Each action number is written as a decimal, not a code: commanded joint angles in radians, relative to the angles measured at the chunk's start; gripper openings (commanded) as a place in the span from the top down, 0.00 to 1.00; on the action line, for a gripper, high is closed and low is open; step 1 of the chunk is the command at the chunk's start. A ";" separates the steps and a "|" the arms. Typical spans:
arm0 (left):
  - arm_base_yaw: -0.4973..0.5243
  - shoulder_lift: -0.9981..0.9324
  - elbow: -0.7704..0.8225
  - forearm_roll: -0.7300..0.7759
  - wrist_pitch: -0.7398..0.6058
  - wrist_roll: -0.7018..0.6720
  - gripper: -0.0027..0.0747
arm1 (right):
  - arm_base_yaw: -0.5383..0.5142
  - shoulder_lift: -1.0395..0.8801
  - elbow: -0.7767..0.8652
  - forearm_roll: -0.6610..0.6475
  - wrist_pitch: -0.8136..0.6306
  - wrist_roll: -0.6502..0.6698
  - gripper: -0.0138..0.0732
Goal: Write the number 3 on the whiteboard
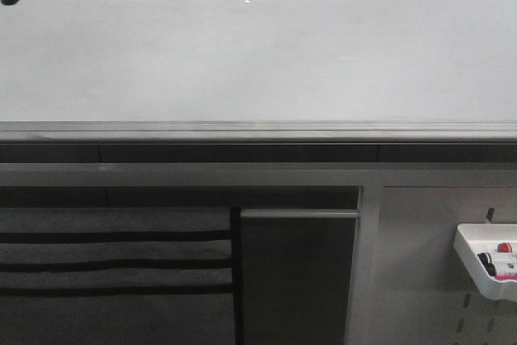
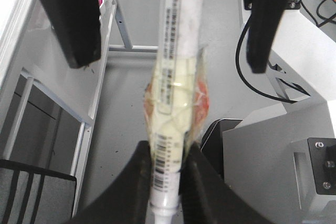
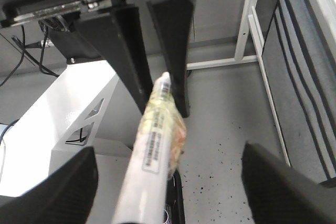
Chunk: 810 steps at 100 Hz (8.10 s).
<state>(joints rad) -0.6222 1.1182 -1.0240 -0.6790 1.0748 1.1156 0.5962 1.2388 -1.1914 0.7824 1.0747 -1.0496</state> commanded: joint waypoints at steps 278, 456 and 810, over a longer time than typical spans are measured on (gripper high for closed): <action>0.339 -0.258 0.201 -0.152 -0.238 -0.136 0.42 | -0.420 -0.039 0.088 -0.005 -0.340 0.265 0.80; 0.339 -0.258 0.201 -0.151 -0.240 -0.136 0.42 | -0.267 0.380 -0.178 -0.176 -0.421 0.312 0.80; 0.463 0.428 -0.121 -0.034 -0.627 -0.468 0.99 | -0.408 -0.275 0.080 -0.117 -0.076 -0.121 0.50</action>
<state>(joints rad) -0.1724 1.5668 -1.1184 -0.6836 0.5395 0.6700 0.1927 0.9800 -1.0803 0.6358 1.0366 -1.1733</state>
